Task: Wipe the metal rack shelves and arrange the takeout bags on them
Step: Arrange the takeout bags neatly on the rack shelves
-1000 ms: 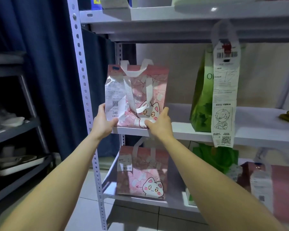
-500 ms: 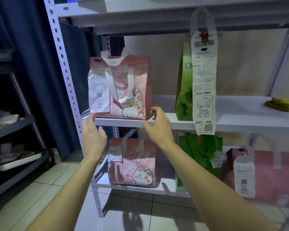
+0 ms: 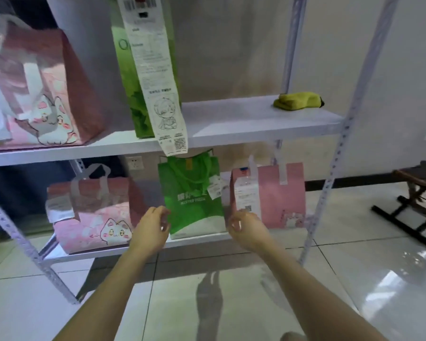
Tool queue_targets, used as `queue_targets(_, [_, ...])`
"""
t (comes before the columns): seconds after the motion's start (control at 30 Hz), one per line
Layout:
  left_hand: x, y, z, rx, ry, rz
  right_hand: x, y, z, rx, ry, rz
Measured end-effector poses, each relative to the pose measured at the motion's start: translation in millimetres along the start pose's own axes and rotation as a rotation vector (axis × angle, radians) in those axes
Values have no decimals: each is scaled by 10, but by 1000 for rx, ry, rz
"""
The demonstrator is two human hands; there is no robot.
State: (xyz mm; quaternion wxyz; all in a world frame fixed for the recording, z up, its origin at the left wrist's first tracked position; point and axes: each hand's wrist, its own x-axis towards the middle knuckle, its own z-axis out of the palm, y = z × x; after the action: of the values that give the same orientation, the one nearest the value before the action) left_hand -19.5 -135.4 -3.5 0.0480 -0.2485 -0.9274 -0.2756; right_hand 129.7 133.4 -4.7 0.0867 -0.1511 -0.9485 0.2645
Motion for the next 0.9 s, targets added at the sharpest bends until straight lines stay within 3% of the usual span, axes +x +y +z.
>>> queue_targets(0.13, [118,558,641,-21,-144,63,-147,915,-236,-62,53,193])
queue_targets(0.3, [321,1173,1185,-41,-184,97,-120,1574,-464,-145,317,337])
queue_targets(0.5, [550,1444,1583,-38,-194,-58,240,1938,-583,-168,249,375])
queue_targets(0.63, [642,1500,1730,-108,-200,-76,481,2046,-562,106,131,423])
queue_targets(0.9, [410,1546,1739,-187,-42,-57,134,2060,-459,172,278,367])
